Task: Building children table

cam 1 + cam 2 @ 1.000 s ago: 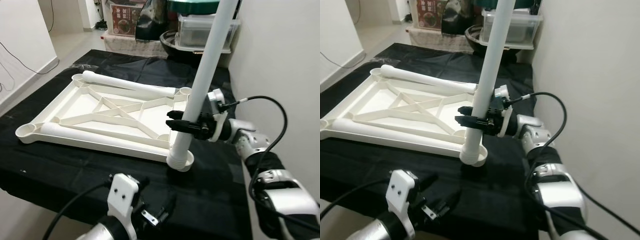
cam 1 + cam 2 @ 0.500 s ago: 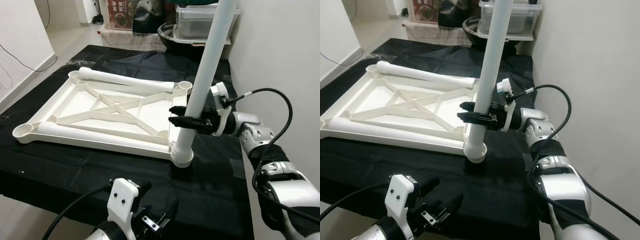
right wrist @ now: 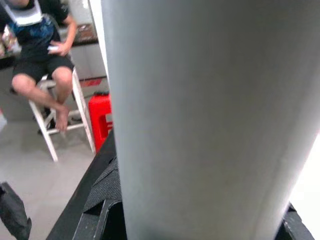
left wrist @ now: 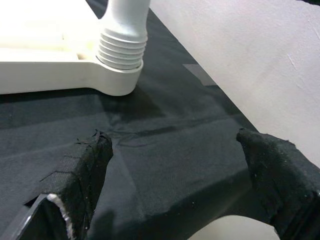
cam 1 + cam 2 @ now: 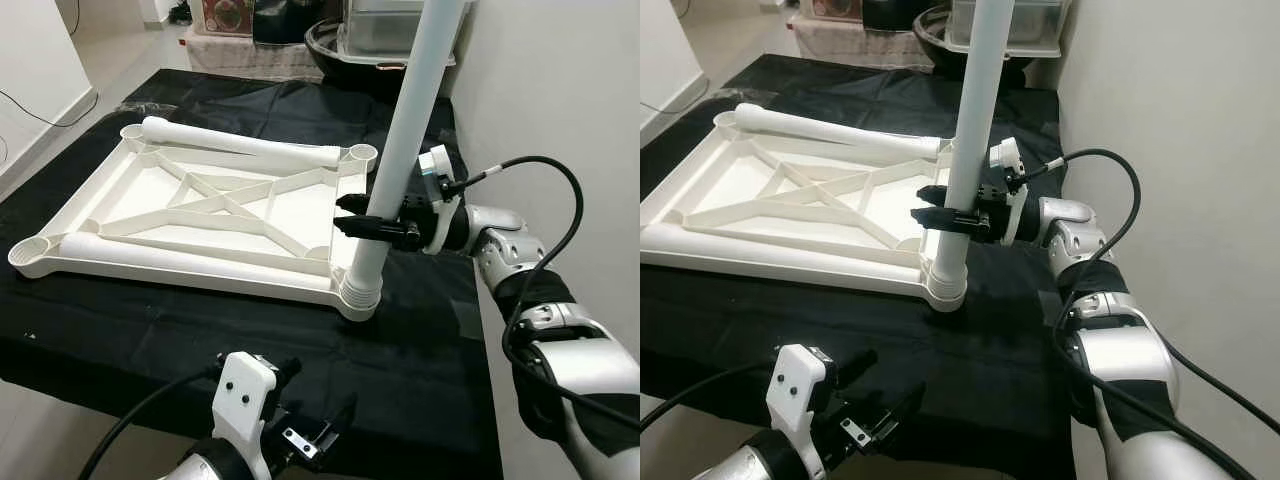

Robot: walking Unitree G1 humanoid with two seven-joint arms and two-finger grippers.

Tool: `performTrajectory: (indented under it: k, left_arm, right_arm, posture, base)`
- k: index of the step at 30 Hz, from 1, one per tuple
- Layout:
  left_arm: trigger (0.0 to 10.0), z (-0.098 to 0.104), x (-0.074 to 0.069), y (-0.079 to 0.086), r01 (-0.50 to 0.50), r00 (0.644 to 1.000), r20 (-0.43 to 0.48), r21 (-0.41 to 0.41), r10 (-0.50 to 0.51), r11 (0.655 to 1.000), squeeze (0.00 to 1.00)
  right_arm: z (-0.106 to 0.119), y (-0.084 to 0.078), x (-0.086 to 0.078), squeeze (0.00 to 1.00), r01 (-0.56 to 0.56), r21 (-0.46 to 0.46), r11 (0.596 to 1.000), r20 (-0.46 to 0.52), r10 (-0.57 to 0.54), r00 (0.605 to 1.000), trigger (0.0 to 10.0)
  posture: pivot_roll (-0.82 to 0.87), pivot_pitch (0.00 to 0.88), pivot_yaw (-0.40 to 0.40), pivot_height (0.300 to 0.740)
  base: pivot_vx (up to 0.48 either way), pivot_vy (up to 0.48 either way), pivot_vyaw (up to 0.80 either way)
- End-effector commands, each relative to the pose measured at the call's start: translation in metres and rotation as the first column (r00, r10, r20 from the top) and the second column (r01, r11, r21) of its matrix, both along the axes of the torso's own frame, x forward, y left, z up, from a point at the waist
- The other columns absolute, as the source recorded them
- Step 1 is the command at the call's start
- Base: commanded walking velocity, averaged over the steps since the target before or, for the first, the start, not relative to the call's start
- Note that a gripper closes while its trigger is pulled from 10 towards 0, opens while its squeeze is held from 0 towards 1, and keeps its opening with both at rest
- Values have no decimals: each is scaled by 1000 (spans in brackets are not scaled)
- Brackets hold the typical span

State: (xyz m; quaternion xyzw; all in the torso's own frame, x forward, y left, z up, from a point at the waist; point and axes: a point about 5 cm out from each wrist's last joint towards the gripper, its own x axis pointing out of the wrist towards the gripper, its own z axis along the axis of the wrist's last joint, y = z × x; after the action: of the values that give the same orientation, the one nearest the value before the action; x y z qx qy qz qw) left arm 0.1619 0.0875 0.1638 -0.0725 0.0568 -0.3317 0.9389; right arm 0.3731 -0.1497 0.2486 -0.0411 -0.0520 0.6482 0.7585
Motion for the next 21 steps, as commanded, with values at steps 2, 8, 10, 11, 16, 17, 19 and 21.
performTrajectory:
  k: [2, 8, 10, 11, 16, 17, 19, 21]
  left_arm:
    - [10000, 0, -2, -1, 7, 1000, -8, 11, -7, 1000, 0]
    - [10000, 0, 0, -3, 8, 1000, -2, 13, -8, 1000, 0]
    - [10000, 0, 0, -3, 8, 1000, -2, 13, -8, 1000, 0]
    - [10000, 0, 0, -3, 8, 1000, -2, 13, -8, 1000, 0]
    - [10000, 0, 1, -4, 8, 1000, 2, 16, -8, 1000, 0]
    - [10000, 0, 1, -4, 8, 1000, 3, 17, -8, 1000, 0]
    - [10000, 0, 2, -4, 7, 1000, 5, 18, -7, 1000, 0]
    - [10000, 0, 3, -4, 3, 1000, 7, 18, -4, 1000, 0]
  right_arm:
    - [-17, 3, -2, 0, -21, -76, 997, -34, 18, 999, 10000]
    - [-27, 16, -8, 0, -104, -127, 986, -26, 101, 995, 10000]
    - [-27, 16, -8, 0, -104, -127, 986, -26, 101, 995, 10000]
    - [-27, 16, -8, 0, -104, -127, 986, -26, 101, 995, 10000]
    - [-35, 26, -7, 0, -87, -109, 990, -44, 83, 996, 10000]
    - [-37, 28, -6, 0, -66, -97, 993, -56, 60, 997, 10000]
    - [-37, 31, -5, 0, -32, -78, 996, -56, 28, 998, 10000]
    - [-38, 34, -3, 0, 7, -61, 998, -67, -11, 998, 10000]
  posture:
    - [260, 229, -70, 740]
    - [254, 227, -71, 740]
    - [254, 227, -71, 740]
    - [254, 227, -71, 740]
    - [251, 222, -77, 740]
    - [252, 221, -77, 740]
    - [251, 221, -79, 740]
    - [245, 219, -80, 740]
  base:
    - [0, 0, 0]
    - [0, 0, 0]
    - [0, 0, 0]
    - [0, 0, 0]
    - [0, 0, 0]
    - [0, 0, 0]
    - [0, 0, 0]
    - [0, 0, 0]
